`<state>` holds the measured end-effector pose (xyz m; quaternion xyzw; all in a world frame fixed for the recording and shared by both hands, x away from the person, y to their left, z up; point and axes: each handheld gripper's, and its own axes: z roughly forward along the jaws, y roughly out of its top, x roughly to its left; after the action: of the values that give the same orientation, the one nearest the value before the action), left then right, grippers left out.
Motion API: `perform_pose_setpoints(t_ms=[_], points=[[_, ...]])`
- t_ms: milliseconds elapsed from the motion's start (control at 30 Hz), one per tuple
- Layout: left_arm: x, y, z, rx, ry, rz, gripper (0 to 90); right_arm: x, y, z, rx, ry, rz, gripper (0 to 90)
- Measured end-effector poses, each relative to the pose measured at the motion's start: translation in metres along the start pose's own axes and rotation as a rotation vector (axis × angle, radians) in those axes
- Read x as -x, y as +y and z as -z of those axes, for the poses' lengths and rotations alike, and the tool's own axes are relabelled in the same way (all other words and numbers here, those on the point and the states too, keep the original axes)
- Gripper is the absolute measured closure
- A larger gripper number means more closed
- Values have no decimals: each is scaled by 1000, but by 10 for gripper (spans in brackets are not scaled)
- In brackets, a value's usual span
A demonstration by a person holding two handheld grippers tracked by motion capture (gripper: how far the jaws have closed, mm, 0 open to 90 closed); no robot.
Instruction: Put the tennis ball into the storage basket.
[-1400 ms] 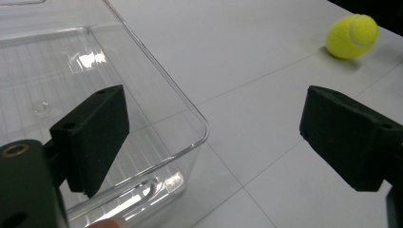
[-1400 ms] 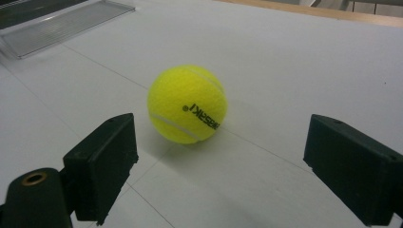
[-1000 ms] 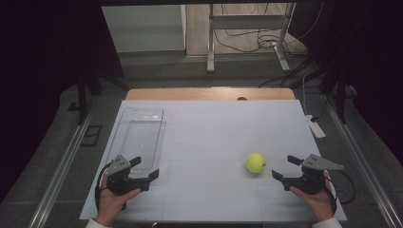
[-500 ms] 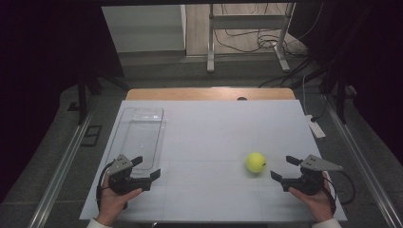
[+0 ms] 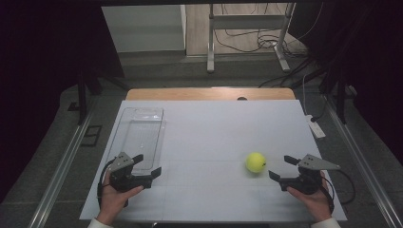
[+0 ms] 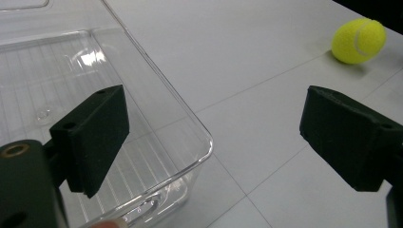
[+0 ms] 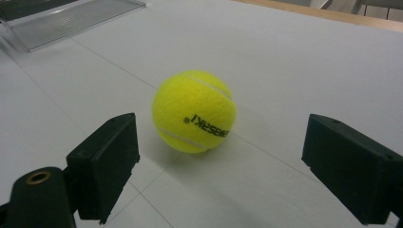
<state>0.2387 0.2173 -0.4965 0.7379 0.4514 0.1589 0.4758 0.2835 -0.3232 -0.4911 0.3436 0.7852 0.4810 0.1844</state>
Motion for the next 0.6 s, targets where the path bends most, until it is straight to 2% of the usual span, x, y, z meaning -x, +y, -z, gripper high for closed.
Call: perform_pose_setpoints(t_ms=[333, 600], points=[[6, 9, -5, -4, -9, -12, 108, 0, 0, -1, -4, 5, 0, 121], [14, 20, -12, -33, -32, -32, 109, 1, -1, 0, -3, 2, -2, 122]])
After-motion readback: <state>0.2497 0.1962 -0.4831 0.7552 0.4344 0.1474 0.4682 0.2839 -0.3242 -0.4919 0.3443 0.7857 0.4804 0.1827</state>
